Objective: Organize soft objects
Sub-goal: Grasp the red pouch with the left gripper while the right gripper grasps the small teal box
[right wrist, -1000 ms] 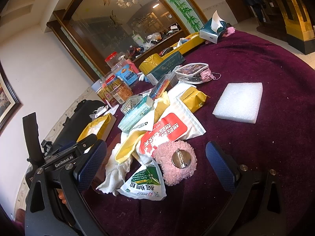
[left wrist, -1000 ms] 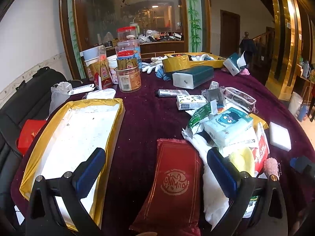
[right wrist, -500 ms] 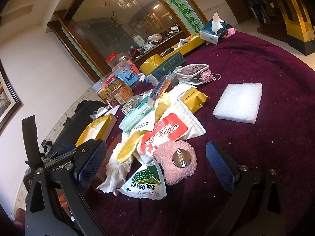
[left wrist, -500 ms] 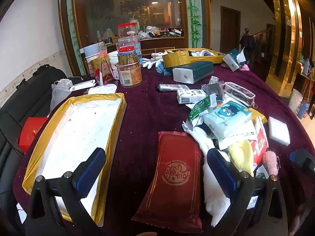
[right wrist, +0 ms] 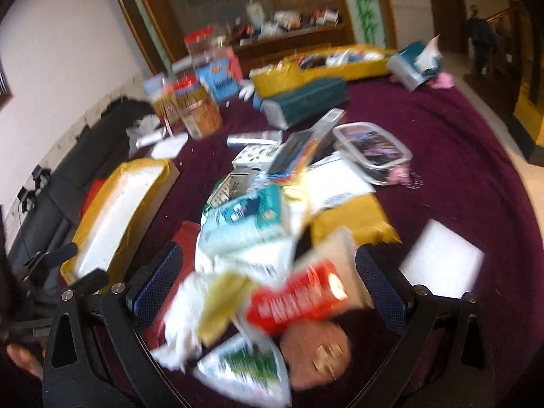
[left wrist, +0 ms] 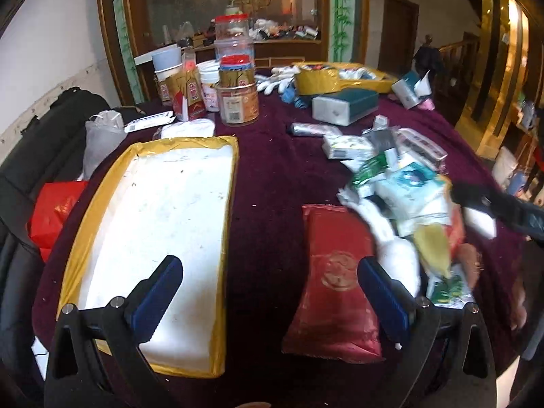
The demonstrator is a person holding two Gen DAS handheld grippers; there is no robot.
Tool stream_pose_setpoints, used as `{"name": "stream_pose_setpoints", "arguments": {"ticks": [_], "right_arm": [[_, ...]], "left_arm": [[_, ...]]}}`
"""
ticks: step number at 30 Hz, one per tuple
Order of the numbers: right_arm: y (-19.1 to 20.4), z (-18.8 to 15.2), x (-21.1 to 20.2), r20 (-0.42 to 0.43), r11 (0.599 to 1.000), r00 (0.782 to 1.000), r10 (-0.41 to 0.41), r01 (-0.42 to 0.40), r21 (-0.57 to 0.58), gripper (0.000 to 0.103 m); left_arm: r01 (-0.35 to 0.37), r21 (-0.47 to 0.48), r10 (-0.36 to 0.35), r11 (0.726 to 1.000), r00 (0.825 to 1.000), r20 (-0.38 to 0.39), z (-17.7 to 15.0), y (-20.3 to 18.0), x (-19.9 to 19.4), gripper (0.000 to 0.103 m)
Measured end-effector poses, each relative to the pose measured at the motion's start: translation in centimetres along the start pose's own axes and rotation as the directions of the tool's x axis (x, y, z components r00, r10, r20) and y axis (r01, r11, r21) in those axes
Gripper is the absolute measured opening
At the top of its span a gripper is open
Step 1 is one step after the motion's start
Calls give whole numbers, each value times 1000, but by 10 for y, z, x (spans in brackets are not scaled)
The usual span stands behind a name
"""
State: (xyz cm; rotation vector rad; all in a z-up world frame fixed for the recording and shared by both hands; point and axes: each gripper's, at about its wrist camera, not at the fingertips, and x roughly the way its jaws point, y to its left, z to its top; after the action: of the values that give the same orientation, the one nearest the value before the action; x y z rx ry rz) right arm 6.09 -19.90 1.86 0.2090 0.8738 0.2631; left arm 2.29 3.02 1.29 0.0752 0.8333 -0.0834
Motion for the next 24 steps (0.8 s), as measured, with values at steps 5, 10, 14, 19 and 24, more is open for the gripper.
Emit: {"name": "stream_pose_setpoints", "arguments": {"ticks": [5,10,14,19,24], "right_arm": [[15,14,54,-106,996,992,-67,60,-70,102],[30,16,76,-101,971,977,-186,167,-174,89],[13,13,75,-103,978,978,-183,170,-122,54],[-15,11,45,-44,998,997,-56,57,29,37],[-54,-10,22,23,952,982,187,-187,240,29]], "left_arm": [[-84,32,87,996,991,-102,-6,9,25,103],[-102,76,113,992,979,-169,-15,5,42,103],[-92,113,112,989,977,-183,-14,-11,47,103],[-122,111,139,986,978,-158,-8,-22,53,103],[-177,117,191,977,975,-117,-5,-36,60,103]]}}
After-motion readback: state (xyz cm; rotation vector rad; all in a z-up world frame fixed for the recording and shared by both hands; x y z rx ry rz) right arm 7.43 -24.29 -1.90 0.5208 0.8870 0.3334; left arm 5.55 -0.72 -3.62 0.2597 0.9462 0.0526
